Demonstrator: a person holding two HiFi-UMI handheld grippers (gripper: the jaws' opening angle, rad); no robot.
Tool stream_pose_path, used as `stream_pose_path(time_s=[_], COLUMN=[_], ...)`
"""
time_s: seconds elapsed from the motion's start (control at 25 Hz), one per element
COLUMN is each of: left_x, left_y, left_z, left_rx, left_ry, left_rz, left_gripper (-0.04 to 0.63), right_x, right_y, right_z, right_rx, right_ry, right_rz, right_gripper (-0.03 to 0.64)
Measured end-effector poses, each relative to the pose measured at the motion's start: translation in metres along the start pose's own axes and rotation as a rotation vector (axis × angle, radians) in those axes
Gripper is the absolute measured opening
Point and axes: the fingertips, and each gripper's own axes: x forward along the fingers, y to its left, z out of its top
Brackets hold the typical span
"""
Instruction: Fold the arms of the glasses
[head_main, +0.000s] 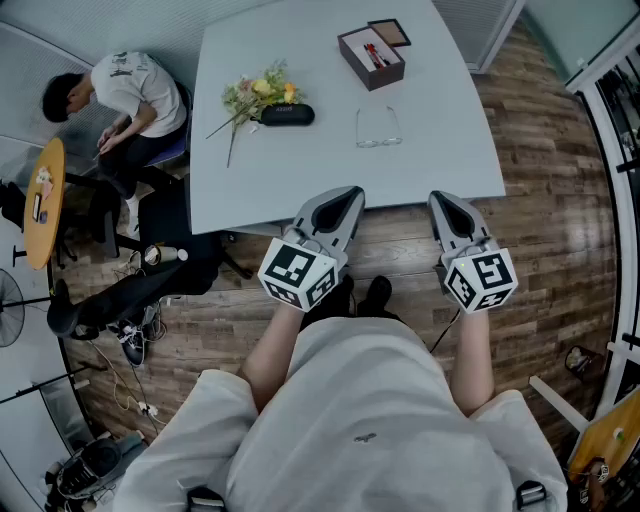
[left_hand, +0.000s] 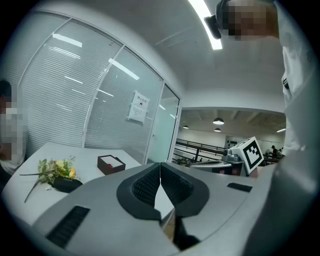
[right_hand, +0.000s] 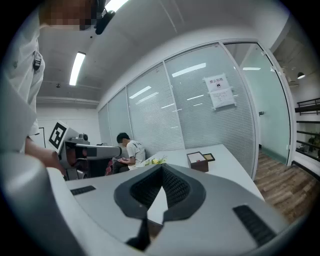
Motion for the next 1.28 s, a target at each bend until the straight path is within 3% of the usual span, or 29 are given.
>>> stream_pose_path(time_s=[0.96,1.28], left_x=[-0.016,-0.022], left_y=[-0.032,-0.039], left_z=[-0.009,-0.018], left_rx=[-0.002,-0.010], left_ry=[0.021,0.044], left_rz=[0.011,0.027], left_gripper=[0.021,0.025], right_x=[-0.031,-0.036], right_y=[0.022,0.015], right_z=[-0.012,-0.020], right_rx=[-0.023,0.015], right_ry=[0.024,0.024], right_rz=[0.005,0.013], right_gripper=[0.010,0.083])
